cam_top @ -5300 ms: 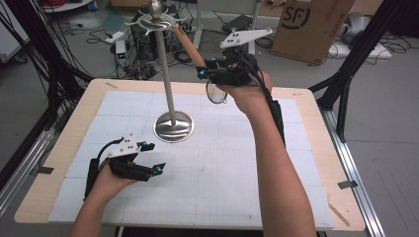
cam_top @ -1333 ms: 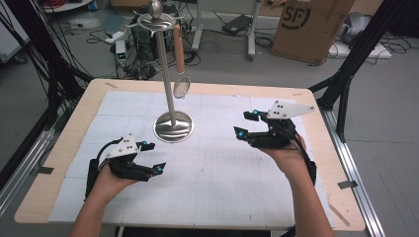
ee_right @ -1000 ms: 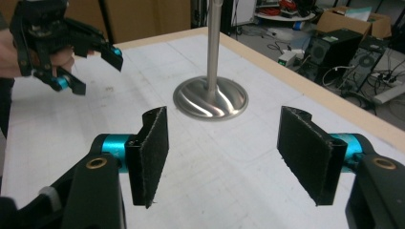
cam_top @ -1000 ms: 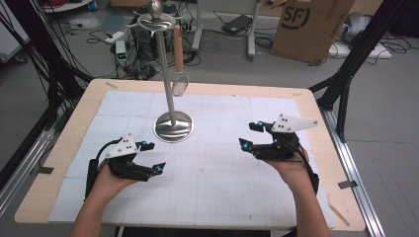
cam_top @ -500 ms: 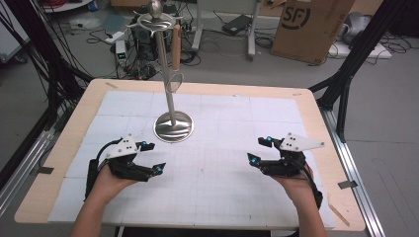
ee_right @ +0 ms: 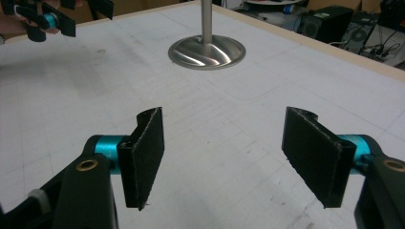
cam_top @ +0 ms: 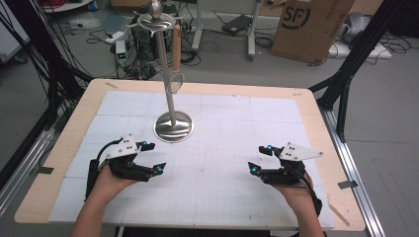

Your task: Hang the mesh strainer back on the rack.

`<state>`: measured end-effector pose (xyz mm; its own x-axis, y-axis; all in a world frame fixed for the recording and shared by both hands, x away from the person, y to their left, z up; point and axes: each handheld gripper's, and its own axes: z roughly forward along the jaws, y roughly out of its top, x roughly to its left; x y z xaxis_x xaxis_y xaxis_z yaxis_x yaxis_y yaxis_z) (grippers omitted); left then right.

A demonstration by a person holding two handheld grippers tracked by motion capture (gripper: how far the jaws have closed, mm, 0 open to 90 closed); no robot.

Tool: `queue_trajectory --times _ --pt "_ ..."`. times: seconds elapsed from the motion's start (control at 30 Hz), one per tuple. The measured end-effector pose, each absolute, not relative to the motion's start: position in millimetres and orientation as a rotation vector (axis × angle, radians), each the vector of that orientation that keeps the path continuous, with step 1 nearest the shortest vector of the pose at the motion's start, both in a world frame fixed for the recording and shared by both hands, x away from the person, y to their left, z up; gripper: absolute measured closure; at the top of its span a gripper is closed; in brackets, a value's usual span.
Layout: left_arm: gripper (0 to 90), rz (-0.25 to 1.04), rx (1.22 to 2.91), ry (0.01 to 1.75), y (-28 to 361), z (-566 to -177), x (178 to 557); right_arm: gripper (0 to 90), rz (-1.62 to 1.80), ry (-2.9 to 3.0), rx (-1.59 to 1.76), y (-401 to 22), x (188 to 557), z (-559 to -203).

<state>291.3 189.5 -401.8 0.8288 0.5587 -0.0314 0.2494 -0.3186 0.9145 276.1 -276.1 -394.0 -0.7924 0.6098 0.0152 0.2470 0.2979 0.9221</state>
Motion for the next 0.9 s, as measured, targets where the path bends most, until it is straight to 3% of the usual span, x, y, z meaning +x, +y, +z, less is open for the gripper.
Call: queue_trajectory --times 0.9 --pt "21.0 0.349 1.894 0.587 189.4 -399.8 290.6 28.1 1.493 2.245 0.818 -277.3 274.8 -403.5"
